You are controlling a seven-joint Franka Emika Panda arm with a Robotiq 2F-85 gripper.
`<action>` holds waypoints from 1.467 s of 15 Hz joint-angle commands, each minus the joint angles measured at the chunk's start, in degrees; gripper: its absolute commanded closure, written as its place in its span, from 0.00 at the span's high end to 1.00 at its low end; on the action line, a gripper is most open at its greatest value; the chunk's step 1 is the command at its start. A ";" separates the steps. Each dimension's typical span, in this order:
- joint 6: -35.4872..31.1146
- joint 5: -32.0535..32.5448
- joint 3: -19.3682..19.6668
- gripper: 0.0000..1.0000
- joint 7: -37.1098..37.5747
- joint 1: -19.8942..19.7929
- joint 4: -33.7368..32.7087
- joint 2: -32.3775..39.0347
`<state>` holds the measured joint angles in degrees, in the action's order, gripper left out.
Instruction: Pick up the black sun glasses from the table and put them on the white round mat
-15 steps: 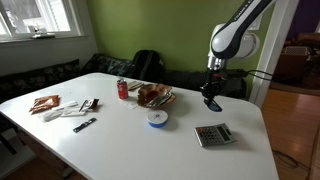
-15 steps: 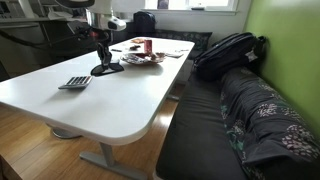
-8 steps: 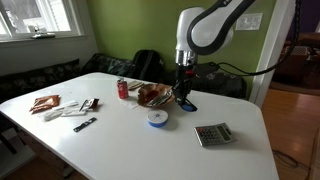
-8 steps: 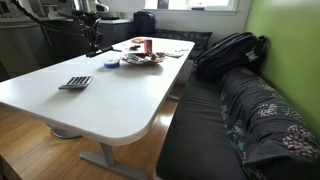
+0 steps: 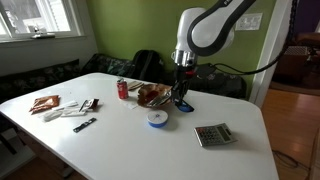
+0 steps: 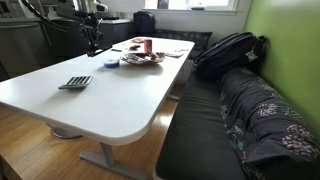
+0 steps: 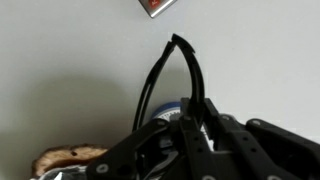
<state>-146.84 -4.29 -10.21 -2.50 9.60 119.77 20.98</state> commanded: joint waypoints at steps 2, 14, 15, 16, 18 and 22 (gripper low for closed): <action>5.94 3.20 -2.85 0.04 -7.45 1.23 -3.17 1.86; 25.34 23.67 -0.72 0.04 -18.54 6.21 -32.29 19.84; 24.16 21.19 -1.75 0.04 -19.80 5.38 -34.18 21.66; 25.04 22.45 -0.64 0.15 -17.09 6.07 -28.50 16.52; 24.45 22.14 -0.89 0.15 -18.21 6.15 -32.12 20.01; 23.30 20.17 -2.38 0.04 -21.60 4.40 -33.02 21.83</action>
<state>-122.57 18.03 -11.63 -21.33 15.25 86.45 42.13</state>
